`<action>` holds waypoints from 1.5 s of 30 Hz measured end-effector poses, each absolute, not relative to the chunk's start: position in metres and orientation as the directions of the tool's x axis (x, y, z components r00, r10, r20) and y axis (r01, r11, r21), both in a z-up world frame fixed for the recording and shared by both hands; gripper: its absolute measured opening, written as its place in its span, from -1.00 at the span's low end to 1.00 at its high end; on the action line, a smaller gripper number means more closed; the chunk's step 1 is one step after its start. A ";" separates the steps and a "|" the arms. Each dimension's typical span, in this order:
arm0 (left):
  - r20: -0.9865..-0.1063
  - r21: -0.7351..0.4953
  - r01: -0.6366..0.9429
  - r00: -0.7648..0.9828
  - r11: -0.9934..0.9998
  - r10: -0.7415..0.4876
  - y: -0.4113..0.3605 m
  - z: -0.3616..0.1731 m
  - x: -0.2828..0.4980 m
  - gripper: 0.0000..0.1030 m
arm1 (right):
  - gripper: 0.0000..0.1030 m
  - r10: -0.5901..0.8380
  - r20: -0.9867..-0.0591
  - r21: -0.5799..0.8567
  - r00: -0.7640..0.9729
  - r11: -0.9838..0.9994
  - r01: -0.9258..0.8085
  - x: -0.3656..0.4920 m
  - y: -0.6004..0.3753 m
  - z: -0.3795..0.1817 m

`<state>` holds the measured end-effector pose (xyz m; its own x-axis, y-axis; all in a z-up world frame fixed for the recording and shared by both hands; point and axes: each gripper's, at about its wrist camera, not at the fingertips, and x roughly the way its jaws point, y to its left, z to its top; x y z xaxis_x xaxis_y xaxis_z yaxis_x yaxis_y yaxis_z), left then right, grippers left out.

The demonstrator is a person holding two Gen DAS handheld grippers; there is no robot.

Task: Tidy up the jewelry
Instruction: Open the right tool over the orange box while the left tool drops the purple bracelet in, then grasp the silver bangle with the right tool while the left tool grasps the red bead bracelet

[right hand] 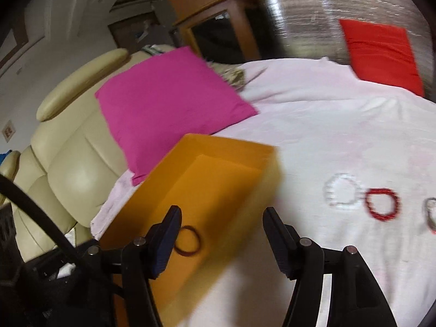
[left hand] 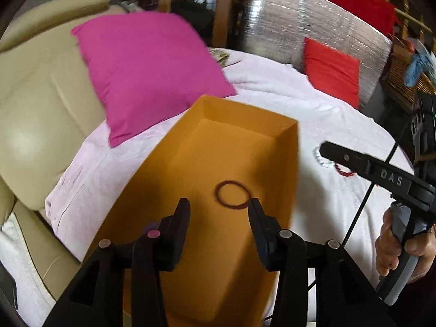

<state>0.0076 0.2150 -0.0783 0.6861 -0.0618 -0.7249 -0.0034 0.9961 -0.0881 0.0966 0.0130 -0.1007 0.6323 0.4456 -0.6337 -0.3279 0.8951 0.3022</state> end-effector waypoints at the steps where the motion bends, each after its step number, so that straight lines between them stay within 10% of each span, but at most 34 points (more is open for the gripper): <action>1: -0.723 -0.081 0.011 0.688 0.997 -0.066 0.207 -0.076 0.010 -0.12 | 0.28 0.438 -0.632 0.303 0.639 0.899 -0.316 0.094 0.000 -0.100; 26: -0.701 -0.046 0.290 0.672 0.956 -0.237 -0.043 -0.101 0.094 0.16 | 0.16 0.187 -0.708 0.393 0.681 0.905 0.160 0.060 -0.326 -0.136; 45: -0.799 0.012 0.075 0.601 0.997 -0.036 0.022 -0.144 0.163 0.16 | 0.41 0.219 -0.703 0.221 0.677 0.972 -0.084 0.114 -0.258 -0.142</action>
<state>0.1627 0.0215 -0.1442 0.6008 -0.0355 -0.7986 0.0750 0.9971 0.0121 0.1140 -0.2576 -0.1417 0.6765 0.2190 -0.7031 -0.0844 0.9715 0.2214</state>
